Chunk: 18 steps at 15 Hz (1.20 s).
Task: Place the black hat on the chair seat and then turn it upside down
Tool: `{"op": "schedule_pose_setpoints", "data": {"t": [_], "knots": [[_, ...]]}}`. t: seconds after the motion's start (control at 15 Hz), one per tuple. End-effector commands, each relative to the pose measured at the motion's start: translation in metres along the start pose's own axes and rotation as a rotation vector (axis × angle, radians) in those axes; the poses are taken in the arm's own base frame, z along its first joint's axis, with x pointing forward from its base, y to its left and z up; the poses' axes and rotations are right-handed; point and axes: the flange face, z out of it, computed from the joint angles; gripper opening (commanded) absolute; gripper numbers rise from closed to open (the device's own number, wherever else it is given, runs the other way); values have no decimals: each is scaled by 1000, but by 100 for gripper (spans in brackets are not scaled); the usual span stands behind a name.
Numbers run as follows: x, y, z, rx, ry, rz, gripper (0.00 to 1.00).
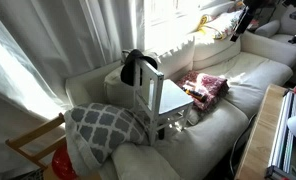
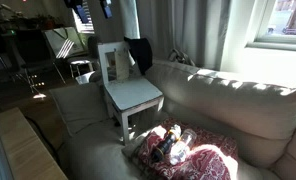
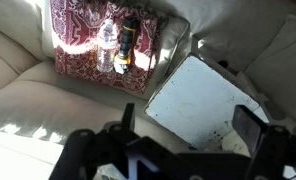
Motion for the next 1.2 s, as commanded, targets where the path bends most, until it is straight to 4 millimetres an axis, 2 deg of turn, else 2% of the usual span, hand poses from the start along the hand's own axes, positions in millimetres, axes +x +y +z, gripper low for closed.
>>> {"op": "schedule_pose_setpoints", "data": {"t": [0.0,0.07,0.13,0.2,0.4,0.67,0.73,0.93,1.13], "knots": [[-2,-1,4,4,-11,-1,100],[-4,-3,8,8,-20,-2,100],[3,-7,15,25,-20,-24,100],[20,-13,29,51,30,-54,100],[69,-40,50,65,159,-190,100],[126,-68,82,117,227,-385,100],[141,-78,87,129,234,-437,100],[184,-109,83,209,262,-574,100],[224,-111,98,261,271,-678,100]]}}
